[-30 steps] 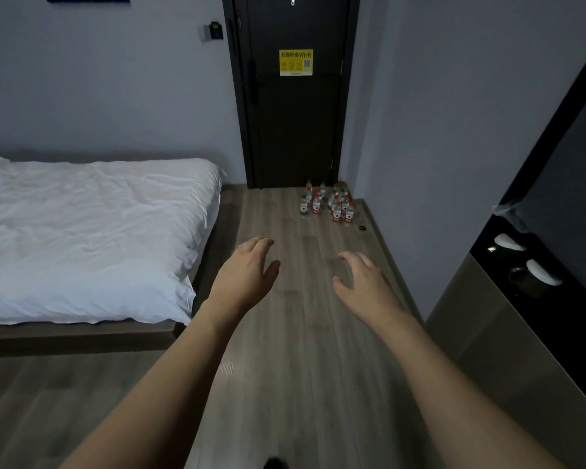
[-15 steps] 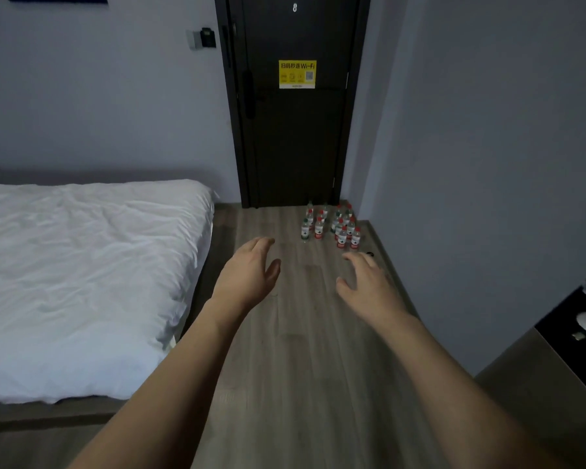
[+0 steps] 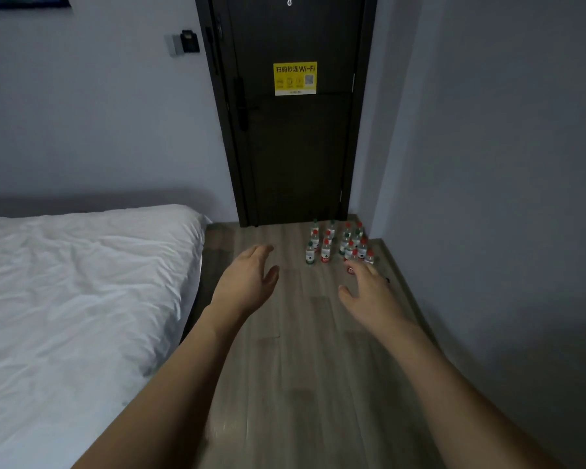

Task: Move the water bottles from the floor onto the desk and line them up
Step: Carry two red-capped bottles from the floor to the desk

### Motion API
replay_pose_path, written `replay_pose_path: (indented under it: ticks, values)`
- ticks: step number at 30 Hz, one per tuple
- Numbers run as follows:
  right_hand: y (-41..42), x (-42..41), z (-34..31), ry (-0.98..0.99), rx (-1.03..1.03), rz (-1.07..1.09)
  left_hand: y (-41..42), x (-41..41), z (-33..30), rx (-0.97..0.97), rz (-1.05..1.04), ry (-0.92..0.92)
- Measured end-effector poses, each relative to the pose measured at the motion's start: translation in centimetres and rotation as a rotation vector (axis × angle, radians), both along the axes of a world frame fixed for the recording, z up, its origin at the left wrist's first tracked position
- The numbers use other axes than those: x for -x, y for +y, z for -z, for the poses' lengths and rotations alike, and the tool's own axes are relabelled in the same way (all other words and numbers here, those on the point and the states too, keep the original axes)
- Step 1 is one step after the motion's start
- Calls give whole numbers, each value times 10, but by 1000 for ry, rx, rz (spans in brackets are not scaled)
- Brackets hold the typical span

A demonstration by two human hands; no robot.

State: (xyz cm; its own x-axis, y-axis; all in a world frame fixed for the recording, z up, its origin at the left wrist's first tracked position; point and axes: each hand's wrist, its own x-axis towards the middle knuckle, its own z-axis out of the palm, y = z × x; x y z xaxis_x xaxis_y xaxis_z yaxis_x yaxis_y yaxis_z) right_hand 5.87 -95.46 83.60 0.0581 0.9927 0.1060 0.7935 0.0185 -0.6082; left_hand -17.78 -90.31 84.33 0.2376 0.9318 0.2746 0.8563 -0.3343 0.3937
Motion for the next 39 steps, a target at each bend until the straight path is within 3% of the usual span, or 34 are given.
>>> replay_pose_path:
  ticks: [13, 27, 39]
  values:
    - [218, -54, -4, -19, 18, 28, 224, -53, 0, 33, 17, 3]
    - [491, -91, -1, 15, 81, 165, 527, -101, -5, 52, 110, -25]
    - [677, -164, 37, 19, 130, 189, 719, -178, 29, 113, 135, -3]
